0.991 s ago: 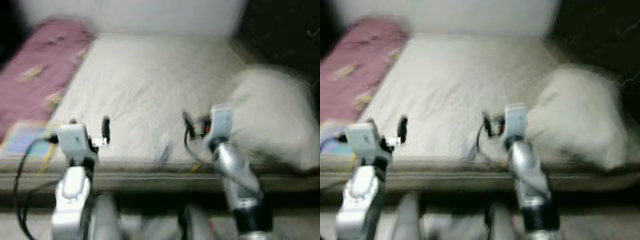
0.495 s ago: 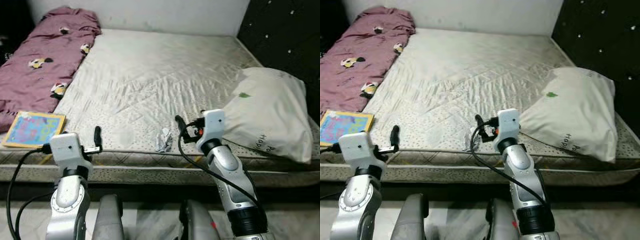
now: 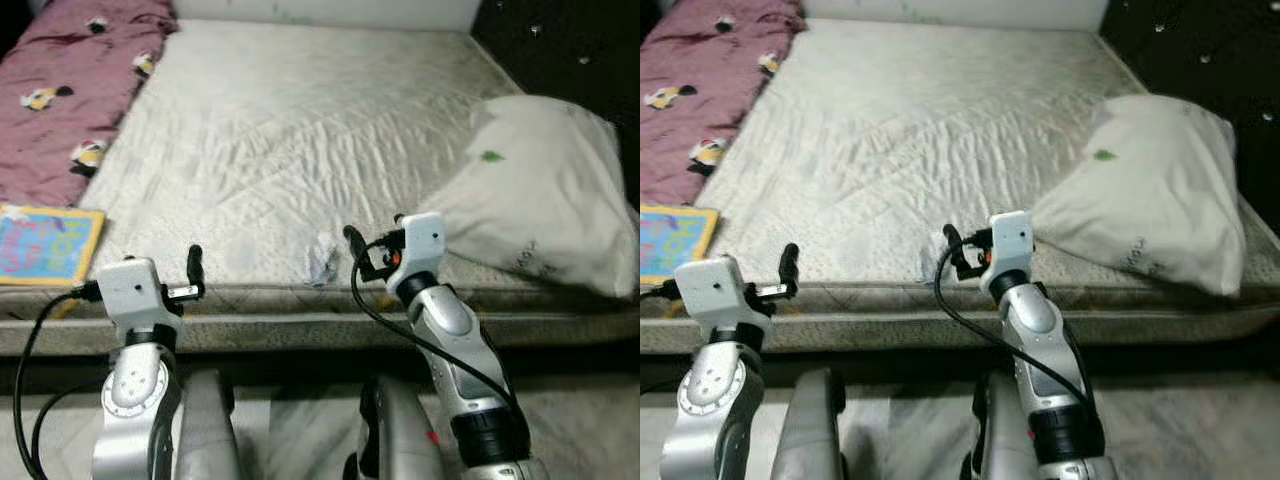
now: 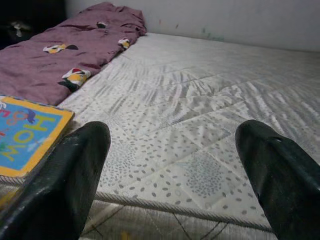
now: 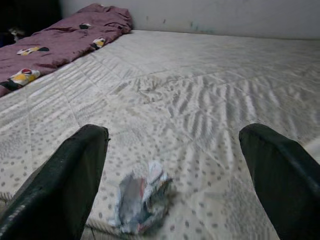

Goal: Clean up the room

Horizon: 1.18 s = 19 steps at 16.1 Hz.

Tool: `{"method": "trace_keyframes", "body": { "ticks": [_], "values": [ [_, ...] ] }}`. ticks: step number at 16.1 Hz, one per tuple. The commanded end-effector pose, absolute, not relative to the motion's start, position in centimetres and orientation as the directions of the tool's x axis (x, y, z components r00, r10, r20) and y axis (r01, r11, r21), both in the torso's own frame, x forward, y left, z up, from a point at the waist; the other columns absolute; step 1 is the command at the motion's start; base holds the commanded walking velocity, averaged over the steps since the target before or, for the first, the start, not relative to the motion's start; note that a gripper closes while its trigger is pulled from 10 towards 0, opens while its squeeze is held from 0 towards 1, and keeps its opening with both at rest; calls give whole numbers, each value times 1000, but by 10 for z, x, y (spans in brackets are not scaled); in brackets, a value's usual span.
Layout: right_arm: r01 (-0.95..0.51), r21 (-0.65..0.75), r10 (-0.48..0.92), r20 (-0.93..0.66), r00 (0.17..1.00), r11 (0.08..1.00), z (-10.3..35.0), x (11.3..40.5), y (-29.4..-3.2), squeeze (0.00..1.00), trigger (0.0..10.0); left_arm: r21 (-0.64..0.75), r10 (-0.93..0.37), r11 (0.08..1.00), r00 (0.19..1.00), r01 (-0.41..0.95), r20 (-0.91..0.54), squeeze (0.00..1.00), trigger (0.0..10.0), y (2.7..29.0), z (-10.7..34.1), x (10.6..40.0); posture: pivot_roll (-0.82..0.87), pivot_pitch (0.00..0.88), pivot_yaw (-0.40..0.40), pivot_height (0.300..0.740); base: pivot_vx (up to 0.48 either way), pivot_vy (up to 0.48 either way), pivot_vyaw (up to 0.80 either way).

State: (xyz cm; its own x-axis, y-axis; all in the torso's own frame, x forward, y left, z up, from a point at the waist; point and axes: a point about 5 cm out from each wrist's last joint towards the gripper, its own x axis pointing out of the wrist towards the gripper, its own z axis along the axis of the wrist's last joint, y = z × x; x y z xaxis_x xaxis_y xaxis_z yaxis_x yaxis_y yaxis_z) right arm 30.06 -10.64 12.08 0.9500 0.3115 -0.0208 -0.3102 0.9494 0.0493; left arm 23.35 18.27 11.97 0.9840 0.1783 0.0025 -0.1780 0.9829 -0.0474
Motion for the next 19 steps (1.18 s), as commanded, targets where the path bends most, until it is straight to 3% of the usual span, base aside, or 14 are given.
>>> {"method": "trace_keyframes", "body": {
  "ticks": [1,3,7,19],
  "values": [
    [-316,49,317,-25,948,948,123,303,-106,0,10000,-56,175,983,985,-175,4,0,10000,182,122,234,4,46,-53,528,0,0,0],
    [-351,16,351,-32,936,936,122,303,-102,0,10000,-67,168,984,986,-167,10,0,10000,181,122,234,2,46,-56,528,0,0,0],
    [-374,-2,374,-26,927,928,123,304,-99,0,10000,-73,150,986,989,-148,19,0,10000,178,123,234,2,41,-58,528,0,0,686],
    [-387,5,387,-39,921,922,120,306,-96,0,10000,-82,112,990,994,-111,17,0,10000,174,122,234,6,28,-64,528,359,0,36]
  ]
}}
